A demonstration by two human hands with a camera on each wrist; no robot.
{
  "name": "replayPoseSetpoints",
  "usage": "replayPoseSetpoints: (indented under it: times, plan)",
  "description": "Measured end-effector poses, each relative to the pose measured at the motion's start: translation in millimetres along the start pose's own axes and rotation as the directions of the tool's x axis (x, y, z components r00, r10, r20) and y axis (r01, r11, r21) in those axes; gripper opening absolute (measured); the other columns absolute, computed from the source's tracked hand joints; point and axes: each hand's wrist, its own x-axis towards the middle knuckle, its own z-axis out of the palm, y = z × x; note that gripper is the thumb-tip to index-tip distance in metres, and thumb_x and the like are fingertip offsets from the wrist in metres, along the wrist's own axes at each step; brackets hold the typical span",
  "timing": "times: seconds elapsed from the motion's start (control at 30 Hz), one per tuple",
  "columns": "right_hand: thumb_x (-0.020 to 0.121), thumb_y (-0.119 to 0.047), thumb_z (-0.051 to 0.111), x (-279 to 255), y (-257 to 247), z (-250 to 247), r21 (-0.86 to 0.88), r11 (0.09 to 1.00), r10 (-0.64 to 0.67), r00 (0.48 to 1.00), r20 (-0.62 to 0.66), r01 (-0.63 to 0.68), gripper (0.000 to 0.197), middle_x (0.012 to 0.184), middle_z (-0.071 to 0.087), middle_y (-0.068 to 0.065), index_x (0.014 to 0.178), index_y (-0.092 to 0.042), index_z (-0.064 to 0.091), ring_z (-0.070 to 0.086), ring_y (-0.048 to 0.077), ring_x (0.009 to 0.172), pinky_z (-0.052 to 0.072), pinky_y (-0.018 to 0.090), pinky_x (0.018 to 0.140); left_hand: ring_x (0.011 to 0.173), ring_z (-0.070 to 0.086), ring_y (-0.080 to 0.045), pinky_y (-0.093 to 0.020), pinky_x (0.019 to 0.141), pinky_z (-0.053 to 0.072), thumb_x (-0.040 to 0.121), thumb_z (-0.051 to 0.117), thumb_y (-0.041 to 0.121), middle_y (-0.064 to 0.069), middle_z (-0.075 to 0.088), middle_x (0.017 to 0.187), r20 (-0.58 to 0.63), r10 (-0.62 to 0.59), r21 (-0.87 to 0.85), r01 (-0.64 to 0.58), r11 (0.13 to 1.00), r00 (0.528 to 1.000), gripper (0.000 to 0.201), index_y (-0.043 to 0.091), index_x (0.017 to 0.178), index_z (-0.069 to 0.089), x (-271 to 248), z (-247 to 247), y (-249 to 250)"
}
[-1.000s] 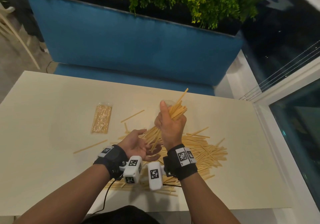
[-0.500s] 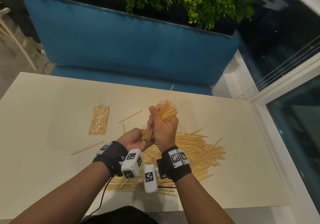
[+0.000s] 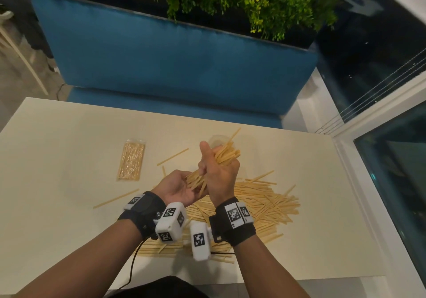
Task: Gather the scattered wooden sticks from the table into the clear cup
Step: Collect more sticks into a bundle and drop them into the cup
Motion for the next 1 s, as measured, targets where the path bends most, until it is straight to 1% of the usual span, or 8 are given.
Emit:
replayPoseSetpoints:
  times: [0.13, 0.3, 0.4, 0.57, 0.67, 0.73, 0.87, 1.0]
  plan:
    - [0.093, -0.019, 0.075, 1.1, -0.9, -0.1, 0.062, 0.998, 0.031, 0.999, 0.024, -0.033, 0.036, 0.053, 0.042, 0.004, 0.075, 0.004, 0.055, 0.032, 0.014, 0.042, 0.029, 0.024, 0.043, 0.107, 0.062, -0.035, -0.048, 0.107, 0.042, 0.098, 0.042, 0.022, -0.023, 0.065, 0.114, -0.024, -0.062, 0.108, 0.064, 0.992, 0.998, 0.039, -0.004, 0.115, 0.065, -1.5, -4.0, 1.8]
    - [0.090, -0.020, 0.080, 2.4, 2.0, 5.0, 0.060, 0.997, 0.042, 0.998, 0.048, -0.045, 0.035, 0.053, 0.041, 0.003, 0.077, -0.002, 0.053, 0.033, 0.015, 0.044, 0.032, 0.025, 0.045, 0.103, 0.061, -0.030, -0.041, 0.102, 0.041, 0.097, 0.045, 0.031, -0.015, 0.065, 0.109, -0.036, -0.112, 0.109, 0.115, 0.987, 0.993, 0.036, 0.003, 0.109, 0.064, 0.3, -7.1, 3.9]
    - [0.089, -0.021, 0.080, -0.5, 3.1, 3.5, -0.003, 1.000, 0.016, 0.998, 0.059, -0.016, 0.046, 0.053, 0.047, 0.010, 0.070, 0.008, 0.050, 0.041, 0.018, 0.044, 0.040, 0.028, 0.047, 0.089, 0.059, -0.023, -0.026, 0.090, 0.038, 0.100, 0.048, 0.035, -0.013, 0.066, 0.099, -0.047, -0.113, 0.055, 0.116, 0.992, 0.992, 0.036, 0.003, 0.110, 0.062, 1.0, -10.7, 9.0]
    - [0.091, -0.032, 0.074, -8.3, 7.8, 0.4, -0.017, 0.994, 0.110, 0.991, 0.079, -0.109, 0.052, 0.050, 0.055, 0.009, 0.062, 0.008, 0.058, 0.052, 0.018, 0.044, 0.049, 0.027, 0.053, 0.061, 0.055, -0.018, -0.024, 0.063, 0.052, 0.099, 0.044, 0.003, -0.014, 0.059, 0.092, -0.095, 0.021, 0.074, -0.014, 0.997, 0.995, 0.023, 0.000, 0.118, 0.057, 7.1, -6.7, 12.9]
    - [0.093, -0.034, 0.073, -11.7, 10.6, 1.6, -0.024, 0.985, 0.174, 0.983, 0.065, -0.173, 0.047, 0.056, 0.055, 0.013, 0.065, 0.001, 0.059, 0.053, 0.022, 0.052, 0.053, 0.028, 0.060, 0.096, 0.057, -0.013, -0.018, 0.103, 0.042, 0.090, 0.055, -0.008, -0.012, 0.061, 0.114, -0.154, 0.058, -0.010, -0.060, 0.998, 0.986, 0.041, 0.000, 0.131, 0.055, 8.0, -9.6, 11.4]
    - [0.096, -0.030, 0.072, -13.3, 15.4, 2.6, -0.026, 0.984, 0.175, 0.984, 0.021, -0.174, 0.043, 0.056, 0.054, 0.012, 0.067, 0.000, 0.059, 0.052, 0.023, 0.053, 0.052, 0.029, 0.060, 0.119, 0.053, -0.014, -0.029, 0.115, 0.038, 0.092, 0.050, -0.010, -0.014, 0.055, 0.132, -0.149, 0.086, -0.045, -0.093, 0.995, 0.985, 0.046, -0.003, 0.137, 0.051, 7.6, -10.6, 14.4]
    - [0.098, -0.022, 0.069, -9.6, 18.8, 3.3, 0.055, 0.989, 0.143, 0.988, -0.065, -0.139, 0.024, 0.054, 0.053, 0.008, 0.085, -0.003, 0.061, 0.053, 0.024, 0.053, 0.052, 0.040, 0.062, 0.092, 0.065, -0.025, -0.043, 0.081, 0.063, 0.098, 0.041, -0.003, -0.022, 0.063, 0.099, -0.108, 0.121, -0.025, -0.124, 0.992, 0.987, 0.025, -0.012, 0.119, 0.053, 2.2, -7.8, 13.3]
    - [0.097, -0.025, 0.071, -6.3, 19.5, 2.6, 0.071, 0.991, 0.117, 0.990, -0.084, -0.111, 0.035, 0.057, 0.058, 0.015, 0.082, 0.004, 0.061, 0.059, 0.026, 0.055, 0.057, 0.043, 0.067, 0.081, 0.071, -0.030, -0.043, 0.077, 0.063, 0.105, 0.037, 0.008, -0.023, 0.067, 0.092, -0.145, 0.160, -0.018, -0.165, 0.986, 0.976, 0.024, -0.008, 0.116, 0.052, 3.9, -2.8, 10.6]
